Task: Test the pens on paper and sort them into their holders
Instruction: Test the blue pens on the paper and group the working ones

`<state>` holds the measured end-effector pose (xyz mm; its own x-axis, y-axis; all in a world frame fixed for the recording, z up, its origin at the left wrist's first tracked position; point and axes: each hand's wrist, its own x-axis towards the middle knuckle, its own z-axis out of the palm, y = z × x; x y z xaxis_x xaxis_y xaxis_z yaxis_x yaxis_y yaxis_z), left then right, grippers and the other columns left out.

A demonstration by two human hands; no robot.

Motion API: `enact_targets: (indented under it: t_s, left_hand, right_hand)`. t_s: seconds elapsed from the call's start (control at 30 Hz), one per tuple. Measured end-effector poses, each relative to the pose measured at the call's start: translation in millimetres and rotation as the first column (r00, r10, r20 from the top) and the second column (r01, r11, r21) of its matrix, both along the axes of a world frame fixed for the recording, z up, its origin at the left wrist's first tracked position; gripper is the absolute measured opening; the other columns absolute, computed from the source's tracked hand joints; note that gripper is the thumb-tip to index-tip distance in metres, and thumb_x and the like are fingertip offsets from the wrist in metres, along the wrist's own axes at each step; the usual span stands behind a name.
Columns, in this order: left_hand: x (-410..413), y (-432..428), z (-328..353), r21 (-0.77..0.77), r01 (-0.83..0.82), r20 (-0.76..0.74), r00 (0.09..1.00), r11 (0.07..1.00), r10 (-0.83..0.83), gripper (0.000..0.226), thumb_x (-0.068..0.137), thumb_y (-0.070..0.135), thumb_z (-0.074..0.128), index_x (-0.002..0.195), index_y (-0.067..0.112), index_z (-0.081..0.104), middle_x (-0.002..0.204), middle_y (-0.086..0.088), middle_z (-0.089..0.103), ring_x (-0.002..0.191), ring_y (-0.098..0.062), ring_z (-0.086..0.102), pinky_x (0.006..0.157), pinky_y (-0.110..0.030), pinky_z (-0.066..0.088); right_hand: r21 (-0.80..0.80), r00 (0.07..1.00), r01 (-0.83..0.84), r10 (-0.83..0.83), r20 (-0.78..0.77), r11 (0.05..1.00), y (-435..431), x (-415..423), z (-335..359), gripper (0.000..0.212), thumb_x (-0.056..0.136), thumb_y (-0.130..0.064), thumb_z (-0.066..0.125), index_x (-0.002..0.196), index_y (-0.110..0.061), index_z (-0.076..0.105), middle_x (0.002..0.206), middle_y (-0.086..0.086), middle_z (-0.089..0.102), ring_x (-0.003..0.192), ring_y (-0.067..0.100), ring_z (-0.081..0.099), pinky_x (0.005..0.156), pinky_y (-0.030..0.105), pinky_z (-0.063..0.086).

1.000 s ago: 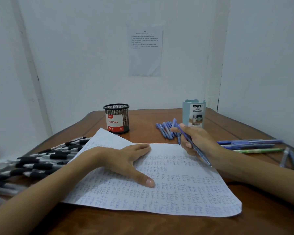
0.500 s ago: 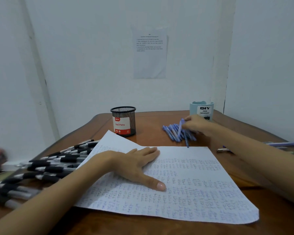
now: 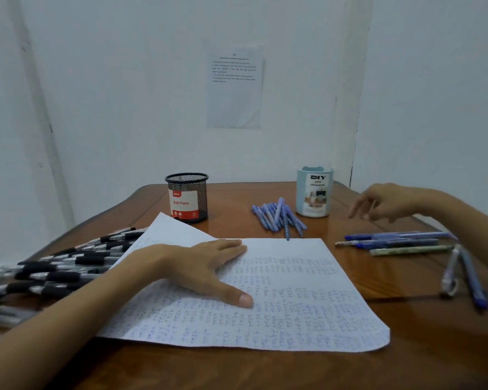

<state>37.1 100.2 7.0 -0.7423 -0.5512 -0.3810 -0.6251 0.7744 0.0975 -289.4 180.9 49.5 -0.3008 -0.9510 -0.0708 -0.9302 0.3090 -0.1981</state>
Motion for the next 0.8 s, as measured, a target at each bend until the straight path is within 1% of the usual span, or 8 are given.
enact_targets:
  t_s: [0.1, 0.17, 0.33, 0.43, 0.5, 0.63, 0.73, 0.8]
  left_hand:
    - [1, -1, 0, 0.012, 0.003, 0.016, 1.000, 1.000, -0.003, 0.132, 0.038, 0.098, 0.038, 0.145, 0.040, -0.012, 0.153, 0.021, -0.018, 0.143, -0.011, -0.010, 0.115, -0.042, 0.003]
    - [1, -2, 0, 0.026, 0.006, 0.021, 1.000, 1.000, -0.006, 0.144, 0.021, 0.103, 0.028, 0.145, 0.041, -0.013, 0.152, 0.022, -0.018, 0.143, -0.011, -0.009, 0.115, -0.043, 0.004]
    - [1, -4, -1, 0.040, 0.020, 0.027, 0.999, 0.999, -0.021, 0.145, 0.020, 0.104, 0.026, 0.144, 0.041, -0.014, 0.152, 0.023, -0.020, 0.143, -0.009, -0.011, 0.115, -0.042, 0.002]
    - [1, -5, -2, 0.044, 0.022, 0.034, 0.999, 0.999, -0.024, 0.145, 0.020, 0.104, 0.026, 0.144, 0.041, -0.015, 0.151, 0.023, -0.021, 0.143, -0.009, -0.012, 0.115, -0.042, 0.001]
    - [1, -5, -2, 0.042, 0.023, 0.037, 0.999, 0.999, -0.025, 0.145, 0.020, 0.104, 0.026, 0.144, 0.041, -0.015, 0.151, 0.023, -0.021, 0.143, -0.009, -0.011, 0.115, -0.042, 0.002]
    - [0, -4, -1, 0.044, 0.028, 0.039, 0.999, 0.999, -0.029, 0.146, 0.019, 0.104, 0.026, 0.144, 0.041, -0.015, 0.151, 0.023, -0.022, 0.143, -0.009, -0.011, 0.115, -0.041, 0.002]
    - [0, -3, 0, 0.047, 0.027, 0.038, 0.999, 0.999, -0.029, 0.147, 0.018, 0.104, 0.025, 0.144, 0.040, -0.015, 0.152, 0.022, -0.022, 0.143, -0.010, -0.011, 0.115, -0.041, 0.003]
    - [0, -3, 1, 0.048, 0.024, 0.036, 0.999, 0.999, -0.026, 0.147, 0.018, 0.104, 0.026, 0.144, 0.040, -0.015, 0.152, 0.022, -0.021, 0.143, -0.010, -0.011, 0.115, -0.041, 0.003]
  right_hand:
    - [0.197, 0.998, 0.023, -0.035, 0.061, 0.980, 18, -25, 1, 0.028, 0.089, -0.008, 0.060, 0.113, -0.022, 0.060, 0.106, -0.003, 0.059, 0.095, 0.012, 0.055, 0.076, 0.025, 0.047]
    - [0.201, 0.990, -0.022, -0.007, 0.141, 0.979, 21, -35, -3, 0.025, 0.085, -0.016, 0.067, 0.107, -0.026, 0.063, 0.101, -0.009, 0.061, 0.091, 0.007, 0.057, 0.074, 0.023, 0.048]
    - [0.095, 0.985, -0.120, 0.106, 0.137, 0.988, 10, -36, -16, 0.020, 0.081, -0.017, 0.070, 0.099, -0.024, 0.063, 0.088, -0.009, 0.060, 0.080, 0.004, 0.054, 0.064, 0.014, 0.042]
    - [0.062, 0.988, -0.127, 0.121, 0.094, 0.990, 5, -36, -21, 0.017, 0.078, -0.019, 0.074, 0.089, -0.024, 0.062, 0.083, -0.003, 0.059, 0.076, 0.008, 0.052, 0.063, 0.015, 0.040]
    - [0.011, 0.989, -0.125, 0.123, 0.083, 0.992, 3, -38, -23, 0.017, 0.075, -0.022, 0.076, 0.084, -0.022, 0.061, 0.077, -0.001, 0.057, 0.071, 0.009, 0.051, 0.062, 0.017, 0.039]
    - [-0.091, 0.985, -0.146, 0.153, 0.074, 0.985, 2, -40, -28, 0.015, 0.077, -0.023, 0.075, 0.078, -0.023, 0.059, 0.068, -0.004, 0.056, 0.064, 0.006, 0.047, 0.056, 0.012, 0.033]
    - [-0.291, 0.982, -0.160, 0.181, 0.046, 0.943, 1, -37, -25, 0.007, 0.083, -0.025, 0.066, 0.079, -0.022, 0.062, 0.071, -0.002, 0.057, 0.068, 0.011, 0.049, 0.057, 0.013, 0.034]
    - [-0.473, 0.982, -0.153, 0.188, 0.027, 0.868, 1, -30, -18, 0.011, 0.087, -0.023, 0.061, 0.093, -0.014, 0.063, 0.073, -0.001, 0.058, 0.069, 0.015, 0.053, 0.057, 0.014, 0.038]
